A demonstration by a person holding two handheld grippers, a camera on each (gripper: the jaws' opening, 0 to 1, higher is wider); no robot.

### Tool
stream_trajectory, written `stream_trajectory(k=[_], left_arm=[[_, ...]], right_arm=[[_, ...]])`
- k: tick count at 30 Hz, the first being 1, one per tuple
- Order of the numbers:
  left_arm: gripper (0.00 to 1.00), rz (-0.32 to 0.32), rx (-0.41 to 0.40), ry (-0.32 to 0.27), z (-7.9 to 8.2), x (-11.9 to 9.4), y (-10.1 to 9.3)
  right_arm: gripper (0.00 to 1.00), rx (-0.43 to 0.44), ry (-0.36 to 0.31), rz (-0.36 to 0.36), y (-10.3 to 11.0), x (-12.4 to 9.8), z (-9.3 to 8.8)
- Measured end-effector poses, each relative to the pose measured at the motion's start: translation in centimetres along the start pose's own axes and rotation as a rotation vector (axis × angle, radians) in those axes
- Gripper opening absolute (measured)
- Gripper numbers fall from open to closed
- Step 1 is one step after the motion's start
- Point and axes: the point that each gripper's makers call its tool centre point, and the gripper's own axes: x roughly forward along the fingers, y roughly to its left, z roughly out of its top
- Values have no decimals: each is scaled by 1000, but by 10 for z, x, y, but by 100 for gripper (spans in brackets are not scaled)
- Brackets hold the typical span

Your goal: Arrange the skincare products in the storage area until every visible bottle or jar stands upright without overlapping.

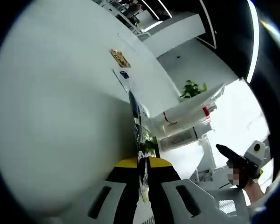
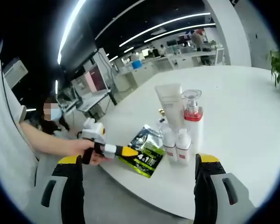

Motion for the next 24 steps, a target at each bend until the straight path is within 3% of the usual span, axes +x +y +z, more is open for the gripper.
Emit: stream_trajectory(k=[10, 24], left_arm=[[6, 54, 113, 29, 6, 5, 18], [11, 103, 194, 27, 8, -1, 20]], right_arm=[[99, 7, 1, 1, 0, 0, 0], [99, 12, 1, 3, 0, 0, 0]])
